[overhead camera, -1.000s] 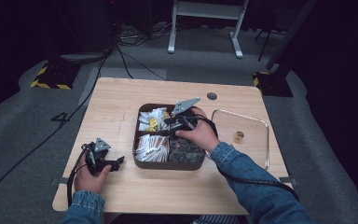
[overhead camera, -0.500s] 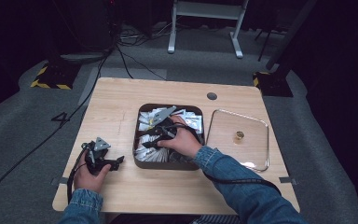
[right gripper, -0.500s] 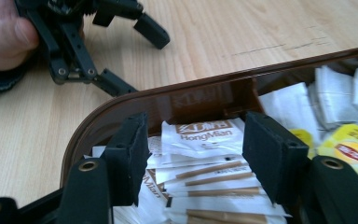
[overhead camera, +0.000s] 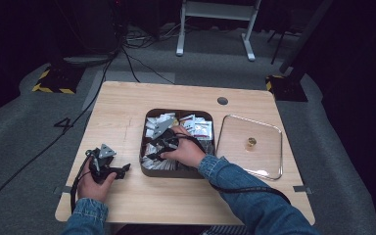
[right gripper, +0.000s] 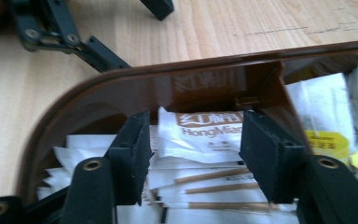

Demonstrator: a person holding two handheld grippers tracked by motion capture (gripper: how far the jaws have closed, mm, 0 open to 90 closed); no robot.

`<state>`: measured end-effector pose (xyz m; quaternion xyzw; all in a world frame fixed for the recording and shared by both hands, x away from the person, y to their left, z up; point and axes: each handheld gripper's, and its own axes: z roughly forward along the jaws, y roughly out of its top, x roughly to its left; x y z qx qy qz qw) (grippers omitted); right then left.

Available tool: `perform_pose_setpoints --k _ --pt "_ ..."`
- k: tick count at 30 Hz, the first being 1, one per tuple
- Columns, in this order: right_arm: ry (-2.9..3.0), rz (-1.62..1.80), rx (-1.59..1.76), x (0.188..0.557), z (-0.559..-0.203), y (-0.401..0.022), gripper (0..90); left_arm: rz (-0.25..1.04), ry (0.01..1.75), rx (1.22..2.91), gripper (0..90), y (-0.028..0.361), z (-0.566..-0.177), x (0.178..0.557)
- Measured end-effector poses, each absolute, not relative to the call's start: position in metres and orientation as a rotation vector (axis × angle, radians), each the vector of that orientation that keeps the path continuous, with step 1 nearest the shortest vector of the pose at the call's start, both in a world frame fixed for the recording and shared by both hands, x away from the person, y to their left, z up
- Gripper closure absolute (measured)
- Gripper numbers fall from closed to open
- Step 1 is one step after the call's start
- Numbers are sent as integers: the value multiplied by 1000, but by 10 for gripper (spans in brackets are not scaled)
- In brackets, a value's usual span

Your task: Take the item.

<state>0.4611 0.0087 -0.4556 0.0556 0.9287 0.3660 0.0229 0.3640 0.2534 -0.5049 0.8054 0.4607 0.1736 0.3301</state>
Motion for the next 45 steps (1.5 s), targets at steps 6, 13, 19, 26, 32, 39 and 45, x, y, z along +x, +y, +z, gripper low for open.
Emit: perform_pose_setpoints --k 6,13,19,26,32,39,45 --pt "2853 1120 169 464 -457 9 484 454 1205 2106 162 253 -505 364" --pt "2856 1108 162 466 -458 11 599 454 1205 2106 162 253 -505 364" --pt "2875 1104 143 464 -458 13 760 454 1205 2106 162 253 -505 364" --pt "2864 1088 120 460 -458 17 889 454 1205 2107 162 253 -505 364" --pt "2865 1116 178 460 -455 15 900 454 1205 2106 162 253 -505 364" --pt "2862 1217 256 462 -444 8 900 454 1205 2106 162 253 -505 364" --pt "2874 1357 336 465 -429 -2 900 454 1205 2106 162 253 -505 364"
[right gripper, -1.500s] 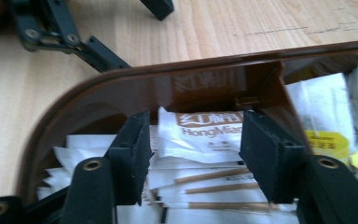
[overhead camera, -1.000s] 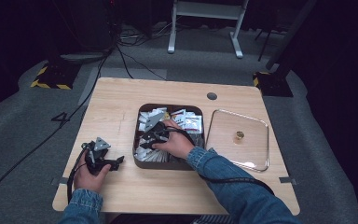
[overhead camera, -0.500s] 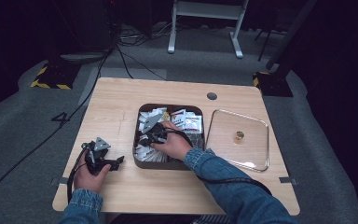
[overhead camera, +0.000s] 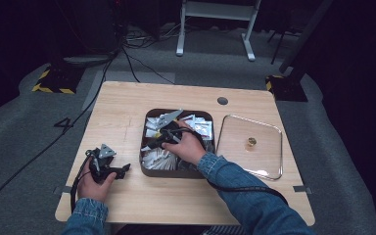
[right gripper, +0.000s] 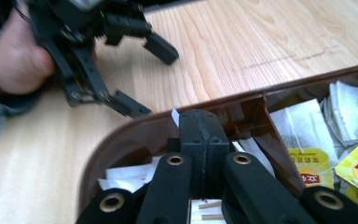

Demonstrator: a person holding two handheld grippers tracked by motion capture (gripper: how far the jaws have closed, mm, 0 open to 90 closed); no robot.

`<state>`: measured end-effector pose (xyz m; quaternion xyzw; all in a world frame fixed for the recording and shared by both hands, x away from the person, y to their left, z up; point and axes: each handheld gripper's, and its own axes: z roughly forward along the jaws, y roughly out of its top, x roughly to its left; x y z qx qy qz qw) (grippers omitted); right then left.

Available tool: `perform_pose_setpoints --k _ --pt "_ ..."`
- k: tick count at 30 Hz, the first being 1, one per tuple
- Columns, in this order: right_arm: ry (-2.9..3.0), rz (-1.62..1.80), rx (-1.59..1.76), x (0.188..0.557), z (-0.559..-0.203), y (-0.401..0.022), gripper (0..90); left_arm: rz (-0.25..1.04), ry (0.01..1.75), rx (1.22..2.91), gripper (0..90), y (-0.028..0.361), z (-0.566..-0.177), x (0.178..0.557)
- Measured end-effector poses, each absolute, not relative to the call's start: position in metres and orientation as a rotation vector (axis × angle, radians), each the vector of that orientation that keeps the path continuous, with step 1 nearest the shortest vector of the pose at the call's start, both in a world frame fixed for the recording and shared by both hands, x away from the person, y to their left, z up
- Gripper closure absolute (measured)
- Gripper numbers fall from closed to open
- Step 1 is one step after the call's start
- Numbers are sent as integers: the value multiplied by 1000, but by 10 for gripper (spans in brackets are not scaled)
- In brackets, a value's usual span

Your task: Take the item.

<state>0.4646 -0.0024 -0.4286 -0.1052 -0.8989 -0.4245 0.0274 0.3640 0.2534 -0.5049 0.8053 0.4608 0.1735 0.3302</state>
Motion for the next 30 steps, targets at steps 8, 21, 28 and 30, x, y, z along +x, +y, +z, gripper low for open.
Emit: perform_pose_setpoints --k 8,21,28,30 --pt "-2674 -1403 -361 461 -410 -18 900 454 1205 2106 162 253 -505 364" --pt "-2608 -1494 -382 442 -387 -52 900 456 1211 2099 163 253 -505 363" --pt "-2596 -1520 -376 433 -380 -66 900 450 1203 2107 163 253 -505 366" --pt "-2597 -1528 -370 429 -378 -70 900 454 1202 2108 163 253 -505 367"
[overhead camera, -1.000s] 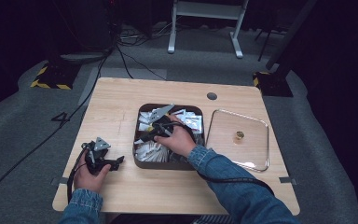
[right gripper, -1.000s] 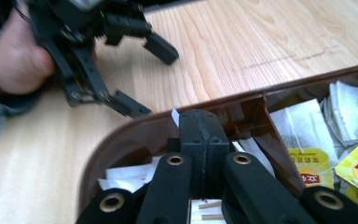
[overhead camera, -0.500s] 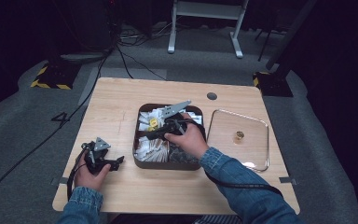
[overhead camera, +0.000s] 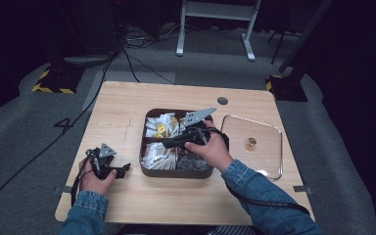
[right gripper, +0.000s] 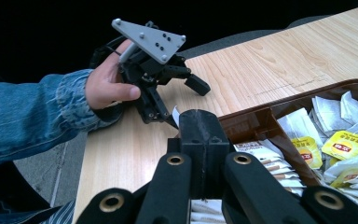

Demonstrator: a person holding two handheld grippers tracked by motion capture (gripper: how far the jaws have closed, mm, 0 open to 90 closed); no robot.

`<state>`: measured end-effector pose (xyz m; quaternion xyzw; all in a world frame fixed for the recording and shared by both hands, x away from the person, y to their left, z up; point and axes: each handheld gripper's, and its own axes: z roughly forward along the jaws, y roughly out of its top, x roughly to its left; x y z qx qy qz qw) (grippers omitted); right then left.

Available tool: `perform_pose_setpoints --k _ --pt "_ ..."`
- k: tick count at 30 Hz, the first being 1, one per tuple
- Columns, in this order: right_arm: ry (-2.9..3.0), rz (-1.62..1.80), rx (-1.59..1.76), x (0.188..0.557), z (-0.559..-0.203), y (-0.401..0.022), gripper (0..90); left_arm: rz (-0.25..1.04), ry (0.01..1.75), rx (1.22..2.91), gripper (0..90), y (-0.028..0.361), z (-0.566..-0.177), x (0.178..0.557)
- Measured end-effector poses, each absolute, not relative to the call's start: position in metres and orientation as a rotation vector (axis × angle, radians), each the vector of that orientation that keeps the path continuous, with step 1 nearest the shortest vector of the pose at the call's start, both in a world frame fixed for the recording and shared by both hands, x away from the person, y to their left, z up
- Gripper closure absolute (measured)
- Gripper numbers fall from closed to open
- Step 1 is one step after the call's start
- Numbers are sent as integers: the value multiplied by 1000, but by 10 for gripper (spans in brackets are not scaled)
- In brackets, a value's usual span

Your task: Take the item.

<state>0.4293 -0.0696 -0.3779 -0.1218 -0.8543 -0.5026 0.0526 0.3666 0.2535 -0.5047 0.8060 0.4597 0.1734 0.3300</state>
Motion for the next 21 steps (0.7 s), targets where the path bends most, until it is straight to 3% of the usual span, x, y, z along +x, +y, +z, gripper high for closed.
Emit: perform_pose_setpoints --k 21 --pt "-2588 -1534 -347 396 -373 -105 900 462 1229 2092 164 252 -505 369"
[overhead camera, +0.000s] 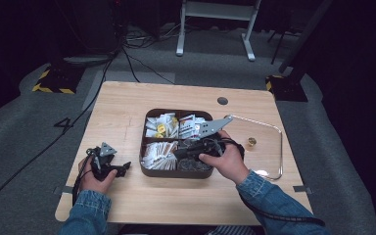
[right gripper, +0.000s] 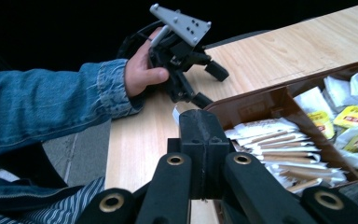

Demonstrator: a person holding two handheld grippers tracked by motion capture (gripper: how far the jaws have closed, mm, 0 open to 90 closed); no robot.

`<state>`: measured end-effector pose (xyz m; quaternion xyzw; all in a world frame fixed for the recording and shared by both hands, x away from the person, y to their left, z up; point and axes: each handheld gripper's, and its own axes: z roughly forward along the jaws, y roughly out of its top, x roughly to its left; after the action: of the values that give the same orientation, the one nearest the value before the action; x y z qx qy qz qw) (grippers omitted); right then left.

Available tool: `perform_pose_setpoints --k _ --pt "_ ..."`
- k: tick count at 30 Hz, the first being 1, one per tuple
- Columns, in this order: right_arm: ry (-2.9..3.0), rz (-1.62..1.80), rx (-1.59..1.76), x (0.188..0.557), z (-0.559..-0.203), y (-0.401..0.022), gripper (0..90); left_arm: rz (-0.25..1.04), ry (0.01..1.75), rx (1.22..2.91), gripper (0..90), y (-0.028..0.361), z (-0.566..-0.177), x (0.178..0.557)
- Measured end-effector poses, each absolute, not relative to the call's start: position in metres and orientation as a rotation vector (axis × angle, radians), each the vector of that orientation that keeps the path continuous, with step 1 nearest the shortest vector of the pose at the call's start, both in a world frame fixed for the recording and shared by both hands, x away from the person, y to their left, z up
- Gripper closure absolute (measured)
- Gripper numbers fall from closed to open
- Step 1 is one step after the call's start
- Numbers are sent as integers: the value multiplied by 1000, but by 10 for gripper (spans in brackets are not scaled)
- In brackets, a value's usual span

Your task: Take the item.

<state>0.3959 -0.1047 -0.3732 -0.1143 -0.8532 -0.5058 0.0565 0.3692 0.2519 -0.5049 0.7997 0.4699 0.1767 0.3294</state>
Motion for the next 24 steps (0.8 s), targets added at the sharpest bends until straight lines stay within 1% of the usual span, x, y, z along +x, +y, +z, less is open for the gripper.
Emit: perform_pose_setpoints --k 24 --pt "-2498 -1477 -318 356 -422 -106 900 466 1252 2084 163 251 -505 371"
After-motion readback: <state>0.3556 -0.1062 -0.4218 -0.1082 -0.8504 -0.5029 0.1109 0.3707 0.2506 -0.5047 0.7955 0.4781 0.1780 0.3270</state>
